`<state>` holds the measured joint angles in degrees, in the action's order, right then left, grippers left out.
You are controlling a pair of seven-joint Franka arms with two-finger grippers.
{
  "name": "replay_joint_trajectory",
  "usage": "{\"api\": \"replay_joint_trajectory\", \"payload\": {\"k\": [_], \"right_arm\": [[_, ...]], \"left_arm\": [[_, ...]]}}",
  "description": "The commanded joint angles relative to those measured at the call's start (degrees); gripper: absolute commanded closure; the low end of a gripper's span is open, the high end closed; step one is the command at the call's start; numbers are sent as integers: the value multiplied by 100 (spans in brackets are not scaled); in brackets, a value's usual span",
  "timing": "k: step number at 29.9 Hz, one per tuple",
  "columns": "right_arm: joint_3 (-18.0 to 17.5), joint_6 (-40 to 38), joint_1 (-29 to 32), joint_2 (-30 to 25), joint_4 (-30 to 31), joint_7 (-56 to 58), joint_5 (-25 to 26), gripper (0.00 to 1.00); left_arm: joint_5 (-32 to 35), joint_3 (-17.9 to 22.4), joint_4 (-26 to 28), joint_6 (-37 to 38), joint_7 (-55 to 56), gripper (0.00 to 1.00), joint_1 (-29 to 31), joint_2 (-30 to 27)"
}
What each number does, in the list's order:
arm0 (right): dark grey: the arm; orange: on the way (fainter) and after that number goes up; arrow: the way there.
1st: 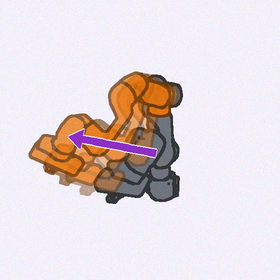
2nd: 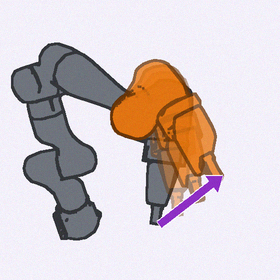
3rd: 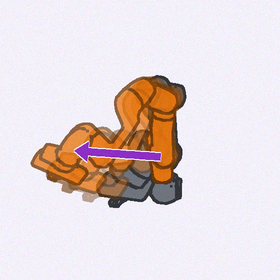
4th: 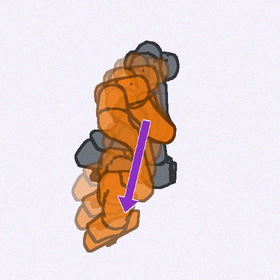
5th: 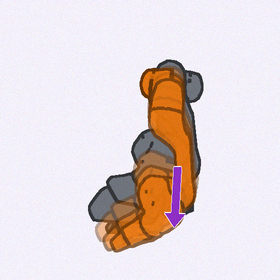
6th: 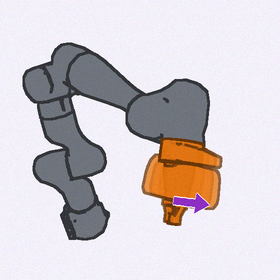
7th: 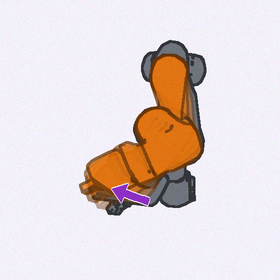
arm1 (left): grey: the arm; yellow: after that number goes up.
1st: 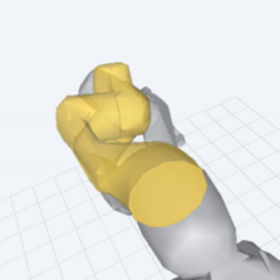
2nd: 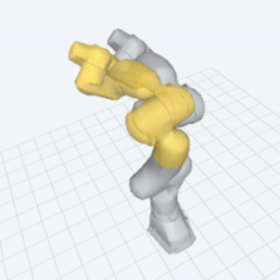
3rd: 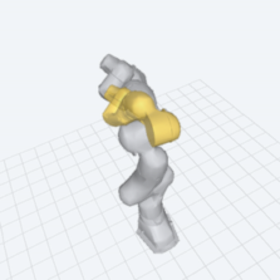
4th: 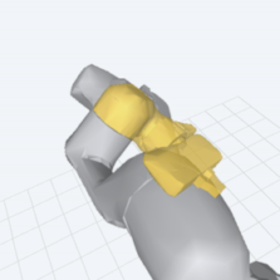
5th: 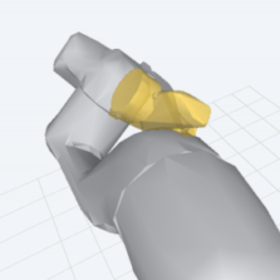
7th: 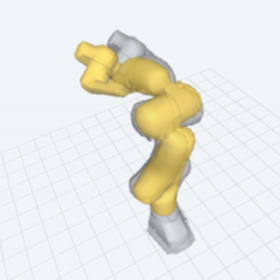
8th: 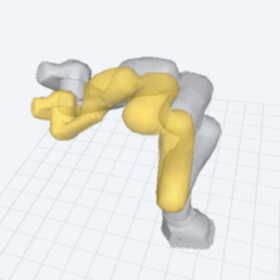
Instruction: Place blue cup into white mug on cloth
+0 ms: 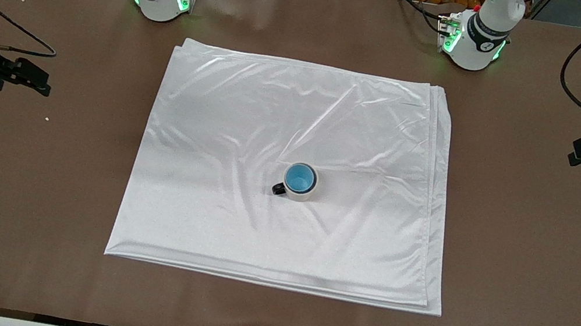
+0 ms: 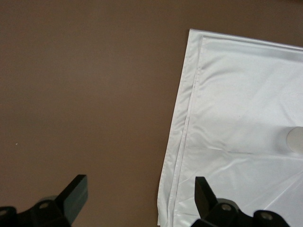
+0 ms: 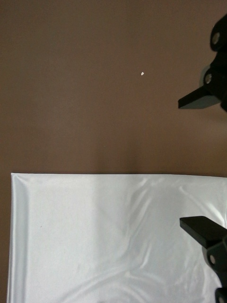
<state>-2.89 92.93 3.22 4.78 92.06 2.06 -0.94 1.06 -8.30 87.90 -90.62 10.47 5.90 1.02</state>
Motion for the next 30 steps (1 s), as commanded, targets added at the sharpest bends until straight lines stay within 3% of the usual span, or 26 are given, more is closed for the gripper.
{"api": "replay_joint_trajectory", "payload": {"k": [1,9,15,30], "right_arm": [[-63,-21,91,-91,57,199,76,0],[-54,-12,56,-91,66,199,76,0],[7,-12,13,-108,75,190,76,0],[148,32,-93,-108,136,199,68,0]], "left_arm": [[-115,92,315,-360,-238,0,-81,-84],[-71,109,517,-606,-247,0,-133,-102],[-53,522,500,-598,-378,0,-432,-120],[-36,523,447,-554,-475,0,-415,-84]]}}
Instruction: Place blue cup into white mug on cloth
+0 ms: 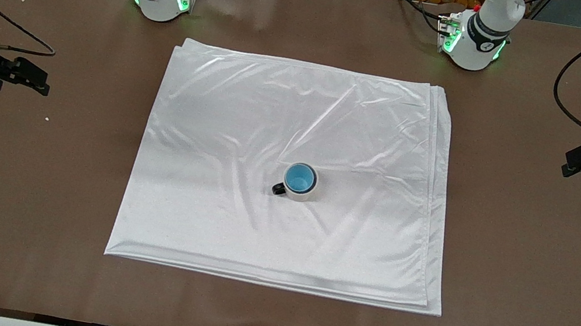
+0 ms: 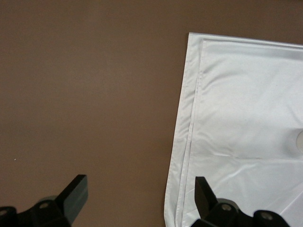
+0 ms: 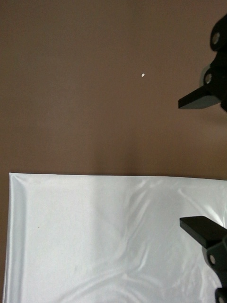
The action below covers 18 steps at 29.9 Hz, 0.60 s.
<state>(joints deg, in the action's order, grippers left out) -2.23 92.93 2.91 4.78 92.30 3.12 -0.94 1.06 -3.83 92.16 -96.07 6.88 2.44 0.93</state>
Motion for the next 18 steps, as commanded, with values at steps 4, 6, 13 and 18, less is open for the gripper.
{"api": "replay_joint_trajectory", "payload": {"k": [4,6,13,18], "right_arm": [[73,32,-54,-100,113,92,59,0],[73,32,-54,-91,95,92,50,0],[73,-3,34,-135,113,285,15,0],[73,-3,61,-152,113,321,15,0]], "left_arm": [[-36,58,-22,45,-108,0,-86,-58],[-27,49,-40,80,-108,0,-94,-49],[-18,49,-66,89,-99,0,-77,-49],[-18,67,-101,89,-108,0,-51,-57]]}}
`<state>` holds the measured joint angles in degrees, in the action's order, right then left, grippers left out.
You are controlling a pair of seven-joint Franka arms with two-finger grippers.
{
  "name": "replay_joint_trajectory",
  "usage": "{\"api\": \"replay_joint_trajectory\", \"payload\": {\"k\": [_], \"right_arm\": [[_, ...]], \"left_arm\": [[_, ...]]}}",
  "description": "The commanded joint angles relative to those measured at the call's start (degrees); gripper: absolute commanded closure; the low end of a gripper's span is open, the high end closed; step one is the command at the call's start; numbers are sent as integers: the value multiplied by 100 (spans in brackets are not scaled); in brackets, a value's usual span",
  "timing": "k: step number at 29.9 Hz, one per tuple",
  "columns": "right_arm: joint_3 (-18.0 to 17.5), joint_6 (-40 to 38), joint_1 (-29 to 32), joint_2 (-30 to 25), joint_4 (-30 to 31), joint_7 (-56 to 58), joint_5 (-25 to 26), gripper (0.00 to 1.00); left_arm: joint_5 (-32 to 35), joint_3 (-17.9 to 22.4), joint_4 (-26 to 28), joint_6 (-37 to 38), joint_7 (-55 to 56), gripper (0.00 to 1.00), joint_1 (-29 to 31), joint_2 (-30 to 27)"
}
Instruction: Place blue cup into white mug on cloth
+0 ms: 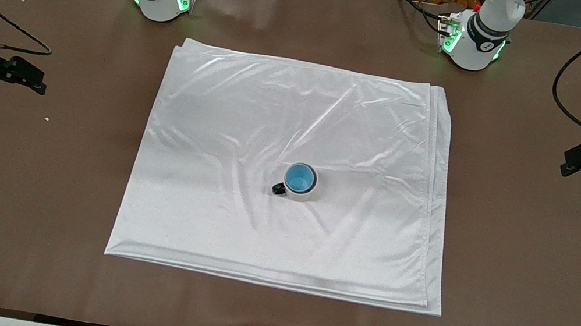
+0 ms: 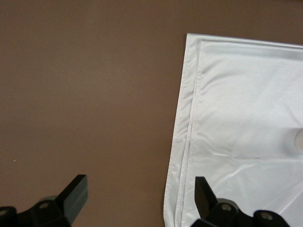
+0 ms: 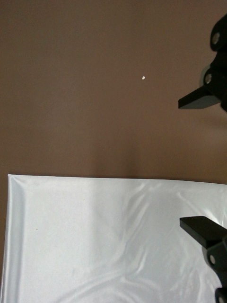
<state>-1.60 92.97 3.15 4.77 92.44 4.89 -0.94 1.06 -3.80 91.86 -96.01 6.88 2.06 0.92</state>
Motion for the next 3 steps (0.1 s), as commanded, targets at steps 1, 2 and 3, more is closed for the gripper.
{"api": "replay_joint_trajectory", "payload": {"k": [1,2,3], "right_arm": [[10,-7,36,-152,98,144,15,0],[10,-7,28,-178,98,144,15,0],[10,-7,36,-196,107,144,15,0]], "left_arm": [[-18,63,-72,82,-108,0,-12,-57],[-18,63,-72,82,-108,0,-12,-57],[-18,63,-72,82,-108,0,-12,-57]]}}
